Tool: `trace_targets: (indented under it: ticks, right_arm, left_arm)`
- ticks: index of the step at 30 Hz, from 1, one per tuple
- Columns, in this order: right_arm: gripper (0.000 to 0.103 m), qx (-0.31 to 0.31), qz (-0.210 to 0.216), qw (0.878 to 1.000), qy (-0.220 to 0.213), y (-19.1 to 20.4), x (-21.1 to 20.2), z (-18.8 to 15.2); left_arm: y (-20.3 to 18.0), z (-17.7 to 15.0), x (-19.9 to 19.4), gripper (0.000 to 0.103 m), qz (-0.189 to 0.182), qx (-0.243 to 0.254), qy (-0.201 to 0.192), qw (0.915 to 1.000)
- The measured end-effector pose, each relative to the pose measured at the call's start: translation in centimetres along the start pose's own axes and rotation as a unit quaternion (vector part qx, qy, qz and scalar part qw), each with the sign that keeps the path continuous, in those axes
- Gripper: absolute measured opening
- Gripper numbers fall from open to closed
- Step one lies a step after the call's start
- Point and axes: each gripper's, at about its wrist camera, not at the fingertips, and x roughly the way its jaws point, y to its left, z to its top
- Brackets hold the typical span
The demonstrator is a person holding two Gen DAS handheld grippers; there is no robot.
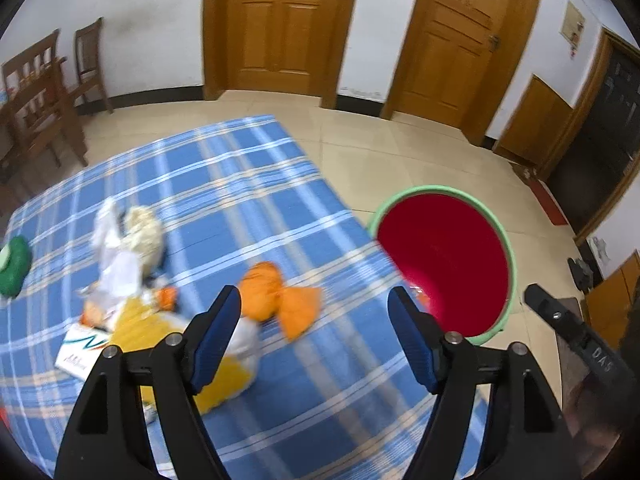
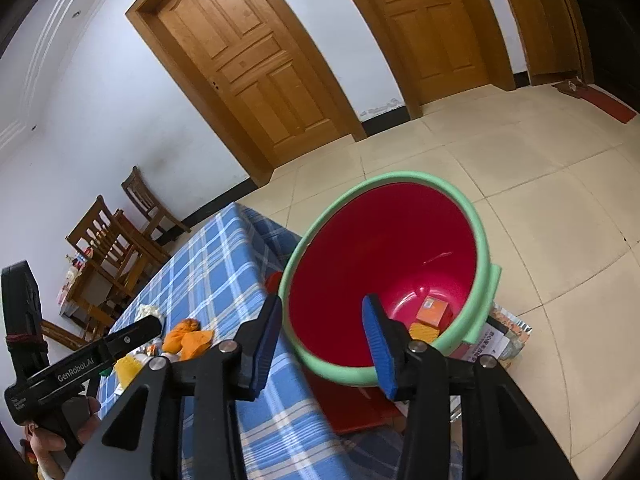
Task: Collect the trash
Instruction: 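Return both tools to the table and grasp the second yellow foam net with the left gripper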
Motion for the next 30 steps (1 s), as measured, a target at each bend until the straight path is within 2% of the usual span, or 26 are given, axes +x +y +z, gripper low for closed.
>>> trace_targets:
  ticks: [6,12,19,30]
  right_arm:
    - [0.047,-0.015,0.010,1.000,0.008,1.6,0.1,-0.5]
    - [0.048,-0.028,0.016,0.999,0.018,3.0,0.3,-1.1]
    - [0.048,-0.040,0.018,0.999,0.028,4.5,0.6,-1.7]
    - [0.048,-0.060,0.027,0.997,0.045,6.4,1.4,-2.7]
  left_arm:
    - [3.4,-1.2,-1.0,0.075,0.025,-0.027,-0.004,0.9993]
    - [5.8,-2.3,-2.0,0.076,0.069,-0.031,-0.020,0.9969]
    - [8.6,-3.6,-2.5,0.076,0.080,-0.055,-0.020,0.9951]
    - [11.7,-6.0,-2.7,0.076,0.124,-0.071,-0.011,0.9897]
